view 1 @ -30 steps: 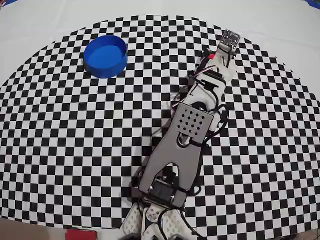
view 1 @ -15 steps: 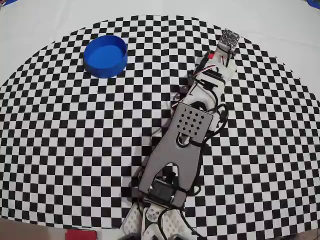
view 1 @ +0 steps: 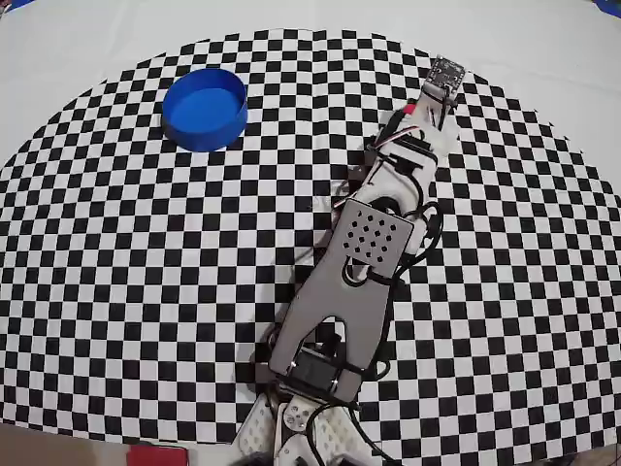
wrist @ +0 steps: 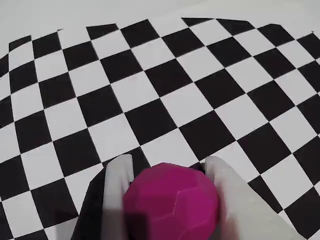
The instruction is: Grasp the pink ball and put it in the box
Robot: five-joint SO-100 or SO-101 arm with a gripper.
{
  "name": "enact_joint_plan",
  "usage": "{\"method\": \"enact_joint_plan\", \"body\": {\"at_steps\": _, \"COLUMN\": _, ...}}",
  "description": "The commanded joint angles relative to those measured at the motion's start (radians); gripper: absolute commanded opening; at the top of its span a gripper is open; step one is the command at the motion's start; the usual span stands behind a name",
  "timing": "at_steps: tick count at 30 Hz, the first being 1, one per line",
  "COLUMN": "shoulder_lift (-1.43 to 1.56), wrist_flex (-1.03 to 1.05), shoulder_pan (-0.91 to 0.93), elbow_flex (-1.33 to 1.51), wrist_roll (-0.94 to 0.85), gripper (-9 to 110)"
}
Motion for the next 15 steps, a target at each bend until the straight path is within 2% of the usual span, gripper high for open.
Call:
{"method": "enact_joint_plan", "body": {"at_steps": 1, "shoulder_lift": 0.061, "wrist_flex": 0.002, "shoulder_pan": -0.002, "elbow_flex": -0.034, "wrist_roll": 0.008, "gripper": 0}}
{"method": "enact_joint_plan", "body": {"at_steps": 15, "shoulder_lift": 0.216, "wrist_flex": 0.002, "shoulder_pan": 0.002, "elbow_flex": 0.091, "wrist_roll": 0.008, "gripper": 0}}
